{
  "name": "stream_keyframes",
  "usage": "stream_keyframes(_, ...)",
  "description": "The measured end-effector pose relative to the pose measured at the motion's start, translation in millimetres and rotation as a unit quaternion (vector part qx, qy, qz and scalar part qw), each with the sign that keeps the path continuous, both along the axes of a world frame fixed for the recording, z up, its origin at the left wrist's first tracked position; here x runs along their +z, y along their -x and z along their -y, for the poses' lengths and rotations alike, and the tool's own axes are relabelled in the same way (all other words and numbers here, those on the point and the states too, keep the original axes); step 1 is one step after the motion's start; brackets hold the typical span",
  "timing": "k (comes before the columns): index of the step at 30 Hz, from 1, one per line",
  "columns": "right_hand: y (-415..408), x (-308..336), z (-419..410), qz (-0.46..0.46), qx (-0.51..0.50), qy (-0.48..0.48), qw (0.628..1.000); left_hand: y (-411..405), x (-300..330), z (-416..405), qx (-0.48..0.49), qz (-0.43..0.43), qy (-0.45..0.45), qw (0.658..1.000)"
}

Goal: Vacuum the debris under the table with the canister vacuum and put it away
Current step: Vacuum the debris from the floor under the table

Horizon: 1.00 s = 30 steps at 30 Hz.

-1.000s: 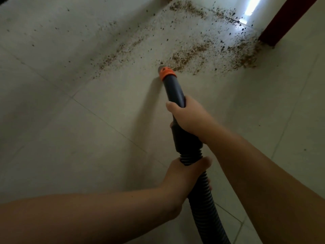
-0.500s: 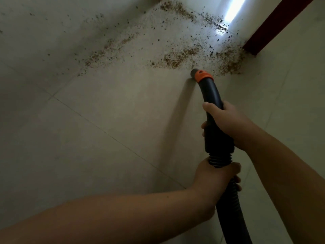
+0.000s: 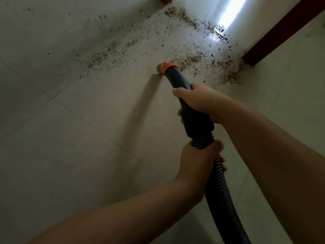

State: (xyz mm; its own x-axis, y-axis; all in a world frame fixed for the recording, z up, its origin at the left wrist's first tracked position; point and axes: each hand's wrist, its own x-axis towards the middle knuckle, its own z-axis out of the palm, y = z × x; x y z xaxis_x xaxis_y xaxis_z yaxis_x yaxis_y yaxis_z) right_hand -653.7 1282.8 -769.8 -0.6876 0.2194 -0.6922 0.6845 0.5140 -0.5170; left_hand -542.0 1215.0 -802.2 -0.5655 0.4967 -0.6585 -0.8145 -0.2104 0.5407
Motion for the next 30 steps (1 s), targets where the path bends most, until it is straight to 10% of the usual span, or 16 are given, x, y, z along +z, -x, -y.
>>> stream_keyframes(30, -83.7, 10.3, -111.0, -0.028, -0.188, 0.006, 0.982, -41.6, 9.4, -79.9, -0.167, 0.036, -0.019, 0.985)
